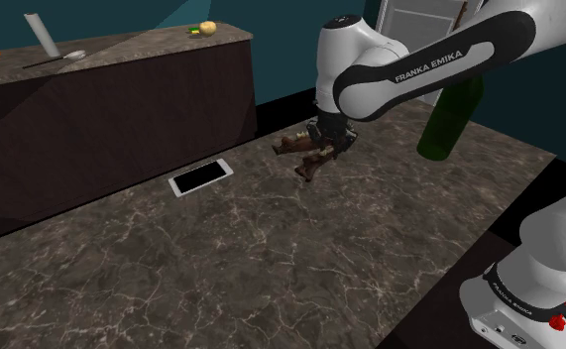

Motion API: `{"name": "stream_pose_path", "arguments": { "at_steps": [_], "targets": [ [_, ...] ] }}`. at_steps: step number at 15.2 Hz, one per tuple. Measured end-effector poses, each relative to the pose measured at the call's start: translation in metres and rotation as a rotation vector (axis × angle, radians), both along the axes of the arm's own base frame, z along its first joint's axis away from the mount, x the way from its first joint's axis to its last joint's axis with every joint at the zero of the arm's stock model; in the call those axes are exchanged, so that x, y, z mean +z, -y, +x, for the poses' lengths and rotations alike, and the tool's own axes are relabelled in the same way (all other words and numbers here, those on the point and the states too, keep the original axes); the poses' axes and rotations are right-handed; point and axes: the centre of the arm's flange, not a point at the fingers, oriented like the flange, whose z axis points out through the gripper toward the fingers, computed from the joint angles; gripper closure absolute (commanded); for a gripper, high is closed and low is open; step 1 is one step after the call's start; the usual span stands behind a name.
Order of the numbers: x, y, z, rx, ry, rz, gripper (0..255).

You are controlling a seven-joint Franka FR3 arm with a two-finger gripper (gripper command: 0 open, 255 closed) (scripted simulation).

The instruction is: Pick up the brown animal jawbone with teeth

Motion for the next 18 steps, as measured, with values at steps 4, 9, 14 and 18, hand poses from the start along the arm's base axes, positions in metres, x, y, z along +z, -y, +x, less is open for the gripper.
{"name": "stream_pose_path", "arguments": {
  "at_steps": [4, 9, 14, 18],
  "targets": [
    [0.0, 0.0, 0.0, 0.0, 0.0, 0.0, 255],
    [0.019, 0.0, 0.0, 0.0, -0.001, 0.0, 255],
    [0.047, 0.0, -0.001, 0.0, -0.001, 0.001, 255],
    [0.068, 0.0, 0.0, 0.001, -0.001, 0.0, 255]
  ]
}}
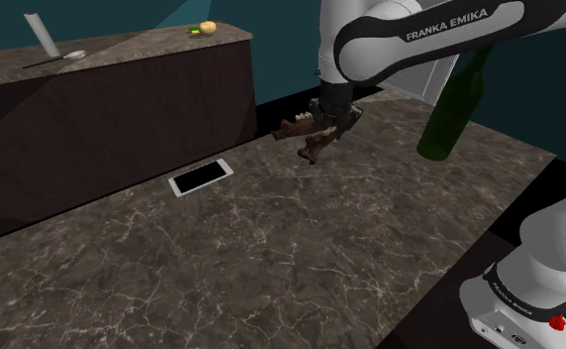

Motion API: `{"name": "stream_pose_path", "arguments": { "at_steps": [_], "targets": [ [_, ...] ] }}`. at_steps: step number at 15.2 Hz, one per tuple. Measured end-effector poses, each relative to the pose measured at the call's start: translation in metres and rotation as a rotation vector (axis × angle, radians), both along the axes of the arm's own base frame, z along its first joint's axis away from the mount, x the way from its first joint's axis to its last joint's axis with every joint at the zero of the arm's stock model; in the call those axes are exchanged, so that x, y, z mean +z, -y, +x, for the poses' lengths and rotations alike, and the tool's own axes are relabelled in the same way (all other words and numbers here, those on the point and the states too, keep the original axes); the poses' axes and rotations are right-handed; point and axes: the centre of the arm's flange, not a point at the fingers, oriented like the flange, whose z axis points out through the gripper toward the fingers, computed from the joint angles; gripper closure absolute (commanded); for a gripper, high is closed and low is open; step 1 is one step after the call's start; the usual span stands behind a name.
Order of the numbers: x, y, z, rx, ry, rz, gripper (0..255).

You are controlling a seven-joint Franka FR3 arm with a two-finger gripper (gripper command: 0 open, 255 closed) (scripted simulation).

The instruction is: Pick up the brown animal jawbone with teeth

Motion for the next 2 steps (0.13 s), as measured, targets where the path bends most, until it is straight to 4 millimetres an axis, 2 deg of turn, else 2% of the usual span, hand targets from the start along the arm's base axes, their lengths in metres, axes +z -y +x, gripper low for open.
{"name": "stream_pose_path", "arguments": {
  "at_steps": [2],
  "targets": [
    [0.0088, -0.0005, 0.0, 0.0, 0.0, 0.0, 255]
  ]
}}
